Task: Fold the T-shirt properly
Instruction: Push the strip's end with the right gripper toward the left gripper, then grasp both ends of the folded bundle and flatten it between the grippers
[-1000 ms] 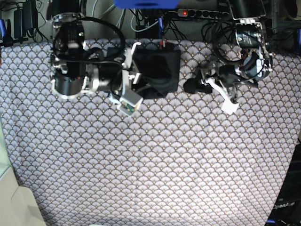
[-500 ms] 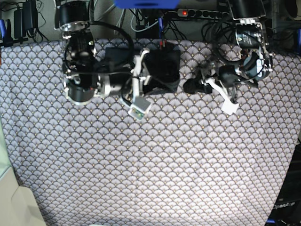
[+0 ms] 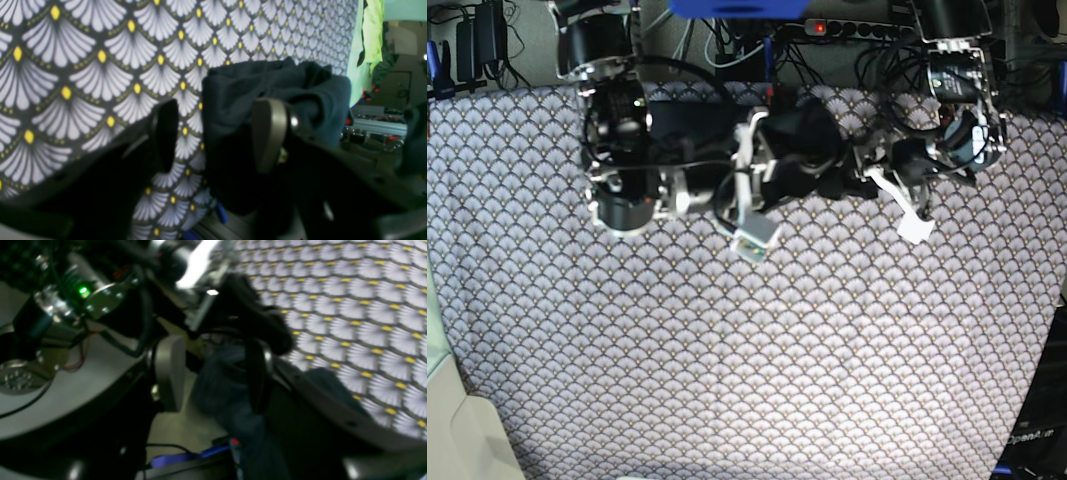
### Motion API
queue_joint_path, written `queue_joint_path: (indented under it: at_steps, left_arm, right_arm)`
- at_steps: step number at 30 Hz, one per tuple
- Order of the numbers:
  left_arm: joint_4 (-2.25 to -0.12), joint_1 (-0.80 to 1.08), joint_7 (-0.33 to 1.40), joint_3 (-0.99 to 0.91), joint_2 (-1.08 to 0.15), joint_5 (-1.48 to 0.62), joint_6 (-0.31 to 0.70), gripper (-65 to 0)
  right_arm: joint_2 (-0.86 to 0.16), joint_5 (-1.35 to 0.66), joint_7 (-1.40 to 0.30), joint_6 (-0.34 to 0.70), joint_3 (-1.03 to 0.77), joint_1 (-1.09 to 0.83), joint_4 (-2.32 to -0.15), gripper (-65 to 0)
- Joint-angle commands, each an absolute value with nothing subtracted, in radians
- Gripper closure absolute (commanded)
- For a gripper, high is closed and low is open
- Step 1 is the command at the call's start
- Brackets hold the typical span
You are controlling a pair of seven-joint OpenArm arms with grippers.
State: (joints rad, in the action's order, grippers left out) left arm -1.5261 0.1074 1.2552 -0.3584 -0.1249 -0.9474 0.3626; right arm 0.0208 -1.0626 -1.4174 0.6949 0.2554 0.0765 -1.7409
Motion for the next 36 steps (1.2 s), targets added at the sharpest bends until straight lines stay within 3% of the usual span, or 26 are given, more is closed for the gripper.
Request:
queue_joint_path:
  at_steps: [1, 9, 12, 16, 19, 20, 23, 26, 30, 36]
  left_arm:
    - [-1.546, 0.096, 1.247, -0.361, -0.133, -0.969, 0.366, -33.8]
    - [-1.549, 0.097, 1.259, -0.456, -0.168, -0.978, 0.367, -33.8]
    - [-1.590, 0.130, 1.259, -0.573, -0.211, -1.024, 0.367, -33.8]
    - [-1.629, 0.151, 1.293, -0.673, -0.280, -1.139, 0.358, -33.8]
    - [-1.641, 0.148, 1.372, -0.680, -0.277, -1.205, 0.357, -33.3]
    - [-1.653, 0.145, 1.394, -0.677, -0.266, -1.222, 0.357, -31.2]
    - [-1.702, 0.140, 1.396, -0.676, -0.199, -1.233, 0.337, -15.8]
    - [-1.762, 0.108, 1.396, -0.650, -0.145, -1.239, 0.200, 0.0]
    - [-1.814, 0.104, 1.396, -0.516, -0.131, -1.242, 0.082, 0.0]
    - [-1.827, 0.101, 1.396, -0.303, -0.073, -1.233, 0.065, 0.0]
  right_arm:
    - [0.036, -1.093, -1.396, 0.698, 0.257, 0.094, -1.758, -30.8]
    - [-0.008, -1.090, -1.396, 0.698, 0.242, 0.156, -1.758, -27.2]
    - [-0.059, -1.090, -1.396, 0.698, 0.243, 0.185, -1.764, -19.6]
    - [-0.137, -1.092, -1.396, 0.698, 0.206, 0.186, -1.822, -2.0]
    - [-0.179, -1.093, -1.396, 0.698, 0.205, 0.173, -1.882, 0.0]
    - [-0.194, -1.093, -1.396, 0.698, 0.202, 0.156, -1.900, 0.0]
    - [-0.243, -1.092, -1.396, 0.698, 0.199, 0.119, -1.925, 0.0]
    - [-0.283, -1.090, -1.396, 0.698, 0.199, 0.076, -1.926, 0.0]
    - [-0.341, -1.090, -1.386, 0.698, 0.205, 0.007, -1.929, 0.0]
    - [-0.412, -1.089, -1.260, 0.698, 0.206, -0.050, -1.926, 0.0]
